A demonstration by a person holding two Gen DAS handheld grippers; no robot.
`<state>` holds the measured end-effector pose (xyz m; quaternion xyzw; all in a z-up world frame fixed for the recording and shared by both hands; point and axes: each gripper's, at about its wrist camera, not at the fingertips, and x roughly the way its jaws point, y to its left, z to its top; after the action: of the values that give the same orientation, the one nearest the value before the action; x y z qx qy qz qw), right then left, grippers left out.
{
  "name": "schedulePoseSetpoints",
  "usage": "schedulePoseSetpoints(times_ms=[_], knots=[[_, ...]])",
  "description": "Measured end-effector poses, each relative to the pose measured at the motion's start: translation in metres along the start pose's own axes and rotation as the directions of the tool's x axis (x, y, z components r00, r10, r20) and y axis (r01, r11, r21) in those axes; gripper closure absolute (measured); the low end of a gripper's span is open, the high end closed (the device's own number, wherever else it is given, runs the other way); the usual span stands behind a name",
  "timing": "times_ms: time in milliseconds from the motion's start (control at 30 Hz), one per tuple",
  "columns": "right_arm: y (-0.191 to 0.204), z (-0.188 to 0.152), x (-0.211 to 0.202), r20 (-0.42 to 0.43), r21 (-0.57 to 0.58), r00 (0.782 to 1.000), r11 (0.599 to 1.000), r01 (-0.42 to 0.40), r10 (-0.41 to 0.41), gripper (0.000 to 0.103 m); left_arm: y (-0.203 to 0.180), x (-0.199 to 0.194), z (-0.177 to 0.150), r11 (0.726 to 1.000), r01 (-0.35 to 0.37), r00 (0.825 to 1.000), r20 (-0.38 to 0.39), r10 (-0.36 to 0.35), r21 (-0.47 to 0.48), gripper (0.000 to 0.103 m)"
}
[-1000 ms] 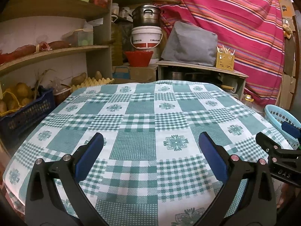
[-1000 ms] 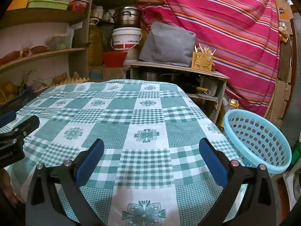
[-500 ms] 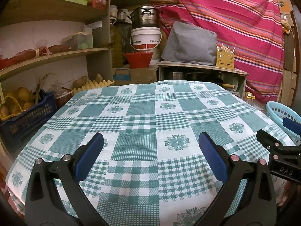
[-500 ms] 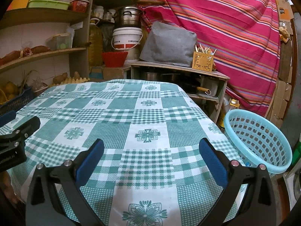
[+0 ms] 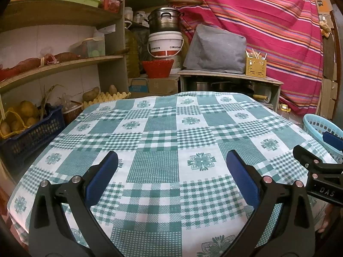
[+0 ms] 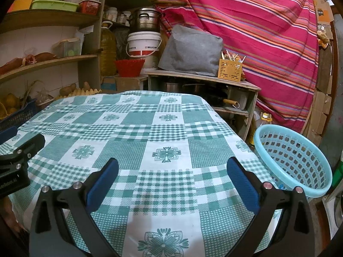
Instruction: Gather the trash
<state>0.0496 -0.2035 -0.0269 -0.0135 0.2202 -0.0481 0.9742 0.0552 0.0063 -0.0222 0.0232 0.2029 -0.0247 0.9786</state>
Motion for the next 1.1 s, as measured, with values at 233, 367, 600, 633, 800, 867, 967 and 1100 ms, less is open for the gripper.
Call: schedulePoseSetpoints(times_ms=[233,367,600,633,800,867,967,1100], knots=[[-0.0002,0.0001,-0.0001,0.000,0.000,1.000,1.000,0.000,0.000,0.005,0.0010,0.0003,-0.0001,1.000,0.000,1.000,0.001,0.000,0.000,0.005],[-0.0007,0.0003,0.0003,0.002,0.000,1.000,1.000,0.002,-0.002,0.005,0.0026,0.0006,-0.0002,1.000,0.002,1.000,0.001,-0.002,-0.001,0.005],[-0.0003,-0.0001,0.0009,0.002,0.001,1.000,1.000,0.001,-0.001,0.005,0.0010,-0.0005,-0.0003,1.000,-0.004,1.000,0.005,0.004,0.004,0.005],[-0.0002,-0.0001,0.0010,0.001,0.000,1.000,1.000,0.001,-0.001,0.005,0.0008,-0.0006,-0.0003,1.000,-0.004,1.000,0.004,0.004,0.003,0.005],[0.0002,-0.0002,0.0013,0.001,0.000,1.000,1.000,0.002,-0.002,0.005,0.0010,-0.0005,-0.0002,1.000,-0.004,1.000,0.006,0.004,0.003,0.005],[0.0003,-0.0005,0.0015,0.001,-0.001,1.000,1.000,0.002,-0.002,0.005,0.0032,-0.0006,-0.0007,1.000,-0.004,1.000,0.006,0.004,0.001,0.005],[0.0007,-0.0004,0.0016,0.002,-0.001,1.000,1.000,0.002,-0.002,0.005,0.0032,-0.0006,-0.0004,1.000,-0.004,1.000,0.007,0.004,0.003,0.005],[0.0004,-0.0001,0.0013,0.003,0.003,1.000,1.000,0.002,-0.002,0.005,0.0023,-0.0001,-0.0003,1.000,-0.005,1.000,0.005,0.005,0.004,0.005]])
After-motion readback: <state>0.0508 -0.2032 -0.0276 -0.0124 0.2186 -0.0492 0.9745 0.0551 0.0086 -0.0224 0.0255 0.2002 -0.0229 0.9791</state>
